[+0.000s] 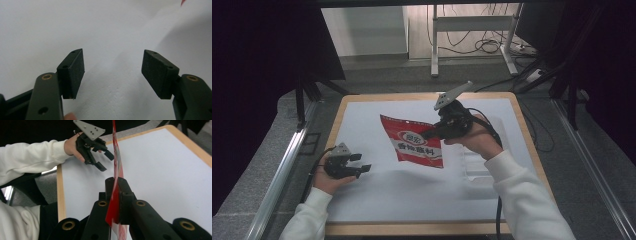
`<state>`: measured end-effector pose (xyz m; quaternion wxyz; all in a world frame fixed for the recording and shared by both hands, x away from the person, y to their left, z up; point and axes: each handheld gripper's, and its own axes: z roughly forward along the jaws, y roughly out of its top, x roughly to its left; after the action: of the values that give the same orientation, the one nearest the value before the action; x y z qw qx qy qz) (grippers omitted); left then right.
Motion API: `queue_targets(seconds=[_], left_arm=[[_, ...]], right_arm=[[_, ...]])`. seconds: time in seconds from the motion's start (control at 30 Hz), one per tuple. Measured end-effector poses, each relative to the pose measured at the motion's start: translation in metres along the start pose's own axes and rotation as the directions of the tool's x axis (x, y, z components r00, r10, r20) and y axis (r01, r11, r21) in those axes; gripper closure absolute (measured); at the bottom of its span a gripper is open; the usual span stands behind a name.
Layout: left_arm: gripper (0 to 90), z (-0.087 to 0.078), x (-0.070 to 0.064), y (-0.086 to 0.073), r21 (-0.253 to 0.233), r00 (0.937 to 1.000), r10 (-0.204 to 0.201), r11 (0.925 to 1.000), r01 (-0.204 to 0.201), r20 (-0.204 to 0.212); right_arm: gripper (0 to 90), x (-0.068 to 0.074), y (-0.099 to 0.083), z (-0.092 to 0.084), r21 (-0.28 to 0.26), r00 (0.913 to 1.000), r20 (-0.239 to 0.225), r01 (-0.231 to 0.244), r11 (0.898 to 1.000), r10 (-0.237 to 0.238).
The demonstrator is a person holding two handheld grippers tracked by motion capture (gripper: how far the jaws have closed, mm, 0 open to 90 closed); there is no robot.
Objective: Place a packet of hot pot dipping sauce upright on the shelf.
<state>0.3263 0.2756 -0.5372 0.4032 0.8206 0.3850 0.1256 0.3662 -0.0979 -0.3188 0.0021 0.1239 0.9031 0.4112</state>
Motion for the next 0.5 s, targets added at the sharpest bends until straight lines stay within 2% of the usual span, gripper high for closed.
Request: queue_targets(seconds=[0.03, 0.1, 0.17, 0.5], left_arm=[[34.7, 0.0, 0.0, 0.0, 0.0, 1.0, -0.002, 1.0, 0.002, 0.0], [34.6, 0.001, 0.0, 0.0, 0.004, 1.0, 0.0, 1.0, 0.0, 0.0], [34.6, 0.002, 0.0, 0.0, 0.006, 1.0, 0.001, 1.0, -0.001, -0.001], [34.9, 0.003, -0.001, 0.0, 0.012, 1.0, -0.001, 0.9999, 0.001, 0.0]], right_arm=[[88.6, -0.003, -0.002, -0.009, -0.003, 0.9998, 0.019, 0.0, 1.0, 0.0], [88.6, -0.004, -0.003, -0.014, -0.004, 0.9996, 0.028, -0.002, 1.0, 0.002], [88.7, -0.007, -0.006, -0.026, -0.001, 0.9986, 0.051, -0.013, 1.0, 0.013], [88.7, -0.019, -0.015, -0.057, -0.005, 0.9936, 0.109, -0.029, 1.0, 0.03]])
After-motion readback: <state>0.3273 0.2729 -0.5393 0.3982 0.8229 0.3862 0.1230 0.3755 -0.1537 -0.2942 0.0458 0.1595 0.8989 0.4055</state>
